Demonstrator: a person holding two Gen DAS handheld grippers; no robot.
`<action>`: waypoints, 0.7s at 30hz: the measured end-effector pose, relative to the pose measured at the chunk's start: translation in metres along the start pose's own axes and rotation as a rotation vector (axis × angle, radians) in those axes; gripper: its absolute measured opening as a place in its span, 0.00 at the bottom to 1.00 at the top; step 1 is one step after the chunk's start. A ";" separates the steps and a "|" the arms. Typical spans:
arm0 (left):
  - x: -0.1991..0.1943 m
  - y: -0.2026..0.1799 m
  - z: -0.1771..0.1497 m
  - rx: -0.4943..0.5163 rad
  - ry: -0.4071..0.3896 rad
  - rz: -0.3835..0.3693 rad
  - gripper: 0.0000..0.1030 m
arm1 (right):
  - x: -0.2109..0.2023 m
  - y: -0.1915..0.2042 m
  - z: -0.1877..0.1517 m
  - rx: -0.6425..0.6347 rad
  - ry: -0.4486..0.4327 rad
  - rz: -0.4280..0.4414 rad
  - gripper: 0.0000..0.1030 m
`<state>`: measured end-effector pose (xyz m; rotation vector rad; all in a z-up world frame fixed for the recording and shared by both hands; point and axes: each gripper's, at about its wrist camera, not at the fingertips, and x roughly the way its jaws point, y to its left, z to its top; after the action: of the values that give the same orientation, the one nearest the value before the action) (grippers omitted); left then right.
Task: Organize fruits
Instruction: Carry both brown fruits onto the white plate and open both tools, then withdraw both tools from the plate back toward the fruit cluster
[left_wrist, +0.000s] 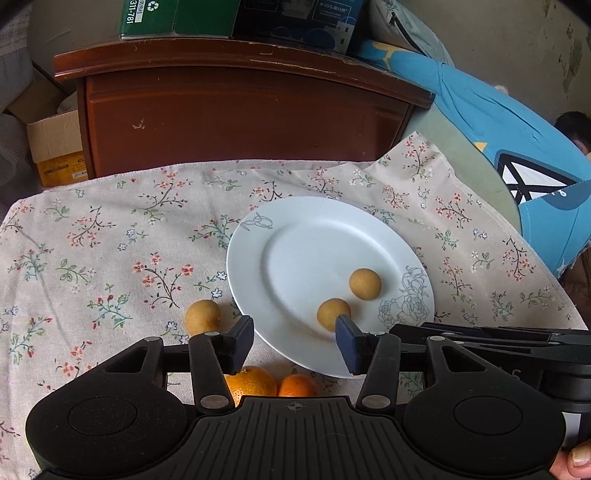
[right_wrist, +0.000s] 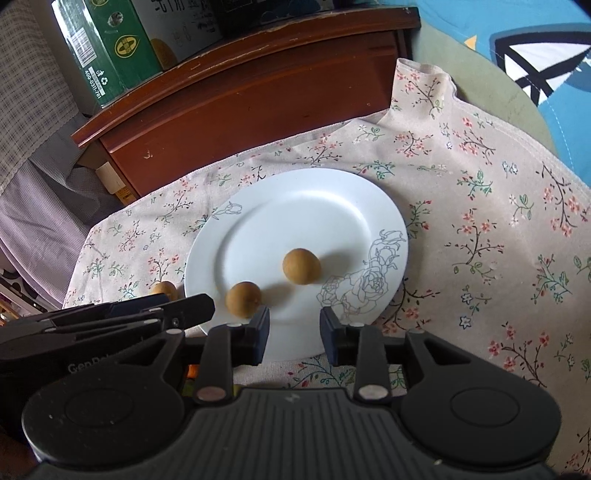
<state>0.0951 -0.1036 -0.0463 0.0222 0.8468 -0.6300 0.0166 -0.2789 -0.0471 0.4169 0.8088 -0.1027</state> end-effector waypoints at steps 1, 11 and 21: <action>-0.002 0.001 0.000 -0.003 -0.002 0.001 0.46 | -0.001 0.000 0.000 -0.001 0.002 0.006 0.31; -0.028 0.026 -0.004 -0.084 0.011 0.057 0.58 | -0.010 0.004 -0.008 -0.003 0.029 0.057 0.34; -0.053 0.038 -0.019 -0.089 0.062 0.089 0.62 | -0.017 0.013 -0.024 -0.046 0.077 0.081 0.36</action>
<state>0.0759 -0.0405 -0.0303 -0.0013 0.9282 -0.5096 -0.0086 -0.2585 -0.0457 0.4119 0.8678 0.0076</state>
